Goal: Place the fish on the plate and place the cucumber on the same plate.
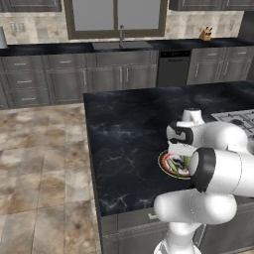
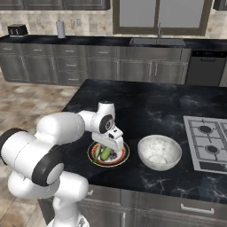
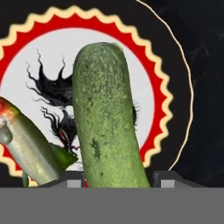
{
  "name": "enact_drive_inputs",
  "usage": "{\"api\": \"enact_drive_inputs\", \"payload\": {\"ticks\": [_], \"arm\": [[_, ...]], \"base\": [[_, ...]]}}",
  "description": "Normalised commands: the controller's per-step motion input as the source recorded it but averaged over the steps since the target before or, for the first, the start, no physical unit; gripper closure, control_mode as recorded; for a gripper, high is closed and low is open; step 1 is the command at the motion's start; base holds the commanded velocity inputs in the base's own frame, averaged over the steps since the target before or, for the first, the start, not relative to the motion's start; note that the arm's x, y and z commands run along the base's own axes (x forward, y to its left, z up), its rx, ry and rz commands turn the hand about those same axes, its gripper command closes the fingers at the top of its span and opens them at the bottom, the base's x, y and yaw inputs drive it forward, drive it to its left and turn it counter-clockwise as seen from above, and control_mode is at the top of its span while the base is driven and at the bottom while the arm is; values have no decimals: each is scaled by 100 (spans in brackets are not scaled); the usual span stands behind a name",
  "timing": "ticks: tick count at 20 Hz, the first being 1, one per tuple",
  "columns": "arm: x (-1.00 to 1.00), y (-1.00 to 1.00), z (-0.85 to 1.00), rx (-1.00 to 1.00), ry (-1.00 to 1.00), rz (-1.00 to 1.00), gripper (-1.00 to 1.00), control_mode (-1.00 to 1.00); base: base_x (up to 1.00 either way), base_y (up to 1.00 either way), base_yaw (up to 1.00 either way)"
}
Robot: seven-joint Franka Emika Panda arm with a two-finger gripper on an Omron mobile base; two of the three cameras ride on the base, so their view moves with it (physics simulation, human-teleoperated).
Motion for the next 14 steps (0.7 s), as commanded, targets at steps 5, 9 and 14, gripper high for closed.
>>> {"api": "enact_drive_inputs", "payload": {"ticks": [5,9,14], "arm": [[1,0,-5,1,-2,0,100,-100],[0,0,-1,0,0,0,-100,-100],[0,0,0,0,-3,0,-100,-100]], "base": [[0,0,0],[0,0,0],[0,0,0]]}}
